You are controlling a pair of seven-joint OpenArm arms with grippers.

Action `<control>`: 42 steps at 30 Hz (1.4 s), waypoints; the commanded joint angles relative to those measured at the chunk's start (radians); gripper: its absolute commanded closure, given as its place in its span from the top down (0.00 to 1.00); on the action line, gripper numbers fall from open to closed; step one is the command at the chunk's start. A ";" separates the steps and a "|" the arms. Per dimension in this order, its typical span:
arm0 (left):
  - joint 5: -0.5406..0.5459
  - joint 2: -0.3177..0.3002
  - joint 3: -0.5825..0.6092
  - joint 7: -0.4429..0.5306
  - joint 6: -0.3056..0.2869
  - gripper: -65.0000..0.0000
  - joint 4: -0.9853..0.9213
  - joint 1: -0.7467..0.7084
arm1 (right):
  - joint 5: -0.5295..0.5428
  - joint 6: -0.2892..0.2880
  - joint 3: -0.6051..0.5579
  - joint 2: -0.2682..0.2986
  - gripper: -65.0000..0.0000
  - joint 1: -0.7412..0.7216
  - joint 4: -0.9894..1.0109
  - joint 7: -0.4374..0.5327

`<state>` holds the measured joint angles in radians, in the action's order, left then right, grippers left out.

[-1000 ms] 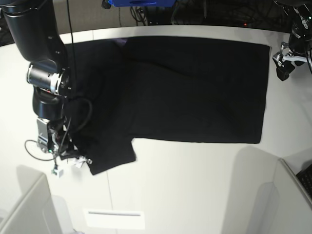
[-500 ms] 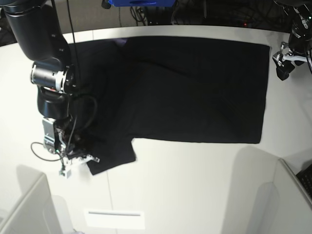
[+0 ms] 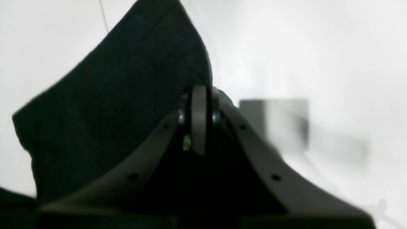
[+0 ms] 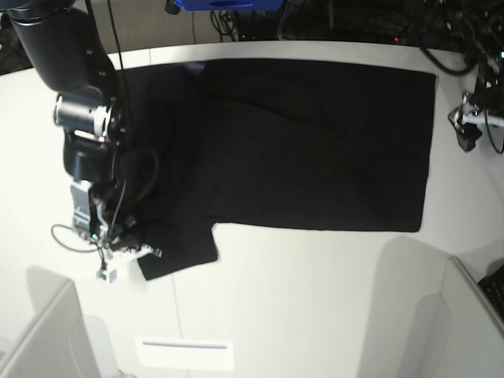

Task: Fold the T-shirt properly
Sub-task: 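Reach both grippers to the hem corners of the shirt, then grasp the hem corners with both grippers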

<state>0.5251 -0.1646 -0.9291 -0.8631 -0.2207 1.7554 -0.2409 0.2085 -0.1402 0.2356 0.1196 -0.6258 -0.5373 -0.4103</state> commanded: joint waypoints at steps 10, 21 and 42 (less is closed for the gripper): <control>-0.224 -0.172 0.253 0.018 -0.006 0.87 -0.407 0.410 | -0.004 0.000 -0.006 -0.031 0.00 0.102 -0.416 -0.172; -0.217 -0.224 0.537 0.064 -0.009 0.86 -0.898 0.766 | -0.004 0.000 -0.006 -0.030 0.00 0.105 -0.465 -0.204; -0.213 -0.218 0.660 0.140 -0.009 0.66 -1.076 0.816 | -0.004 0.000 -0.005 -0.031 0.00 0.113 -0.465 -0.204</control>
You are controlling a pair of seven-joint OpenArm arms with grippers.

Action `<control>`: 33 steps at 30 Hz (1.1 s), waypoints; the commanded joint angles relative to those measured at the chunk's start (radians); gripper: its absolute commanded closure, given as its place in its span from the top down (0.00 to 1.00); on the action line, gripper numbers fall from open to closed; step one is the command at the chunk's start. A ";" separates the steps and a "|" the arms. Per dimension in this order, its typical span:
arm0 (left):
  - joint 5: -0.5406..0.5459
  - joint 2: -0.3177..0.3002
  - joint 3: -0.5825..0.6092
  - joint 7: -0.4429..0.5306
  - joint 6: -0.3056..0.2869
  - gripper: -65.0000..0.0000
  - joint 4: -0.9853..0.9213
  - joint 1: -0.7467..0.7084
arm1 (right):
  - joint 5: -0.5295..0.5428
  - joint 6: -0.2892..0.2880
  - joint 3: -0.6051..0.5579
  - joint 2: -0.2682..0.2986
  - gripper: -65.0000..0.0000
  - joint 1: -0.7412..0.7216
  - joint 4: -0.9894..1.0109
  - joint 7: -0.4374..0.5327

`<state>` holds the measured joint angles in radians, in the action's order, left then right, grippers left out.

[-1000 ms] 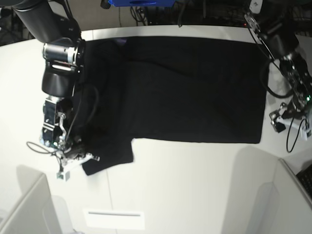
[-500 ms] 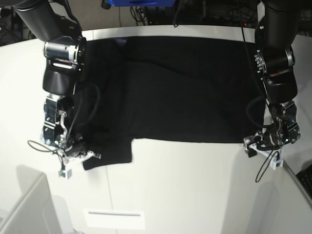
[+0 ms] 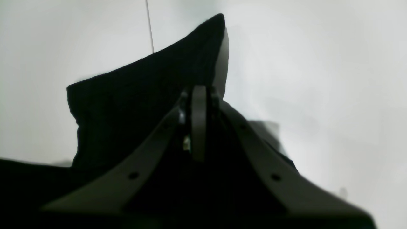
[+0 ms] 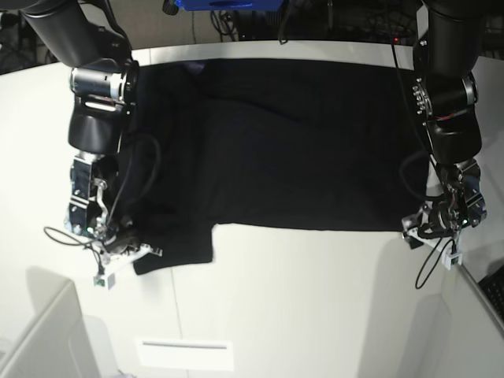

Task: Fold the T-shirt properly
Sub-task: 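Grasp the hem corners with both grippers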

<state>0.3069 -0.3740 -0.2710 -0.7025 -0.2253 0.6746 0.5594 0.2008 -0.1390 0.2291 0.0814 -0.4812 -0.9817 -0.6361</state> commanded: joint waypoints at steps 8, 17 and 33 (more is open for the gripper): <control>0.002 0.013 0.002 -0.021 -0.004 0.06 0.003 0.015 | 0.004 -0.001 0.002 0.007 0.00 -0.021 -0.021 0.022; -0.004 0.000 0.002 -0.027 -0.006 0.00 0.030 0.015 | 0.004 -0.001 0.002 0.007 0.00 0.003 -0.041 0.023; 0.212 -0.061 -0.007 -0.243 -0.004 0.00 0.587 -0.263 | 0.004 -0.001 0.002 0.014 0.00 0.112 -0.225 0.022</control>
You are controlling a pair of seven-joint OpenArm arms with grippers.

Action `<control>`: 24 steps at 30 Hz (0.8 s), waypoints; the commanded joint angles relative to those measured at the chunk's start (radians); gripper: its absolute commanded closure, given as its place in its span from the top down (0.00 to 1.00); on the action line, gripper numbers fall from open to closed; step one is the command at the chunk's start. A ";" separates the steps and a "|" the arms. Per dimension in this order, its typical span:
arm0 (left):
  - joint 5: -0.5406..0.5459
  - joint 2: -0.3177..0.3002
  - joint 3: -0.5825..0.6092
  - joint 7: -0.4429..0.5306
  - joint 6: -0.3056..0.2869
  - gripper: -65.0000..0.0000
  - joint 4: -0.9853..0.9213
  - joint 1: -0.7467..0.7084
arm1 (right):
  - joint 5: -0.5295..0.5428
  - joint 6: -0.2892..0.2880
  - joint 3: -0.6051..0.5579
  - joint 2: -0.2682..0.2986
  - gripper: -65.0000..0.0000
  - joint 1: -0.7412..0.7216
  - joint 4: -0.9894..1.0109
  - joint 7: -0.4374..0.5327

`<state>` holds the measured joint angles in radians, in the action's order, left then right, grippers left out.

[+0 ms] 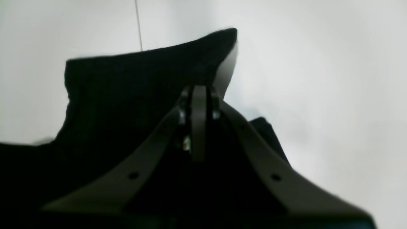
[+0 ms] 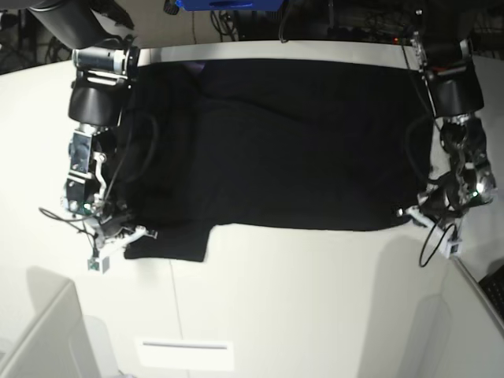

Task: Fold the T-shirt properly
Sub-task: 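Grasp the hem corners with both grippers, then fold the hem up over the collar with both grippers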

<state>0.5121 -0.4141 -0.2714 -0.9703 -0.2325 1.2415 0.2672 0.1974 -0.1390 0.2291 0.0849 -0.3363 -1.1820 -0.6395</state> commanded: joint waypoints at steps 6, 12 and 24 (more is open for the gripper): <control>0.098 -0.061 -0.009 0.004 0.005 0.00 0.134 -0.073 | 0.007 -0.001 0.002 0.013 0.00 0.041 -0.152 0.014; 0.099 -0.059 -0.164 -0.049 -0.008 0.00 0.281 -0.193 | 0.006 -0.001 0.006 0.013 0.00 0.113 -0.302 -0.053; 0.098 -0.055 -0.190 -0.100 -0.074 0.00 0.461 -0.395 | 0.006 -0.001 0.011 0.019 0.00 0.279 -0.554 -0.176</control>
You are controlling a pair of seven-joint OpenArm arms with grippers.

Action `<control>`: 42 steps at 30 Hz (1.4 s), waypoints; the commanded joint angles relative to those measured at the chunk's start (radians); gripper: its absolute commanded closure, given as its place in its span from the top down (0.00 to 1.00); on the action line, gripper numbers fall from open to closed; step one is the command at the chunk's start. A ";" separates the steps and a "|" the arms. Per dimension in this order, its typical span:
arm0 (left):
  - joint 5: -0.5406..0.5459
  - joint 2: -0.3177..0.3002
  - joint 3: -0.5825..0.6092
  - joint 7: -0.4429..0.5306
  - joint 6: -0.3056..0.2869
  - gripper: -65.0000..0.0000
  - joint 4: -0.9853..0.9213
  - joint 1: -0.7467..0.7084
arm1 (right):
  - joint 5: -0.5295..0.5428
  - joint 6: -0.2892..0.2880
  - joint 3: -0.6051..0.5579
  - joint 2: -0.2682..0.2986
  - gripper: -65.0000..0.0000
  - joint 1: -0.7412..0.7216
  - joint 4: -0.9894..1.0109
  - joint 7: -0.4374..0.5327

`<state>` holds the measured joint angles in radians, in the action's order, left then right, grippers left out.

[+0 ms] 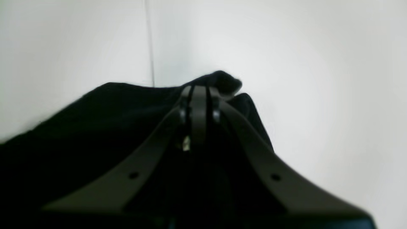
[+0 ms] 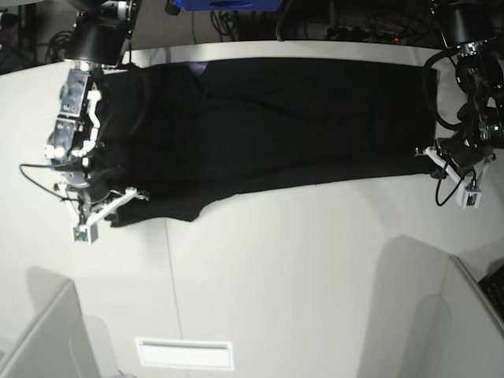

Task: Fold the T-shirt properly
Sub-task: 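Fold the hem up over the collar with both grippers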

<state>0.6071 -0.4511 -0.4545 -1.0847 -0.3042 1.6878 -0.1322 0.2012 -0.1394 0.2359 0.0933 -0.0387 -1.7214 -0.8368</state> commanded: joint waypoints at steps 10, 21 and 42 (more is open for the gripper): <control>-0.005 0.039 -0.135 0.015 0.000 0.00 0.125 -0.108 | 0.002 -0.001 0.007 0.004 0.00 0.185 -0.233 -0.031; -0.003 0.062 -0.140 0.018 0.000 0.00 0.163 -0.205 | 0.005 -0.002 0.090 -0.034 0.00 0.328 -0.285 -0.025; -0.005 0.088 -0.142 0.013 0.000 0.00 0.216 -0.258 | 0.438 -0.001 0.291 -0.014 0.00 0.486 -0.305 -0.034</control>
<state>0.5983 -0.3489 -0.5884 -1.0882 -0.3038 1.8858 -0.3927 0.6357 -0.1394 0.5186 0.0711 0.4503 -2.0075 -0.8875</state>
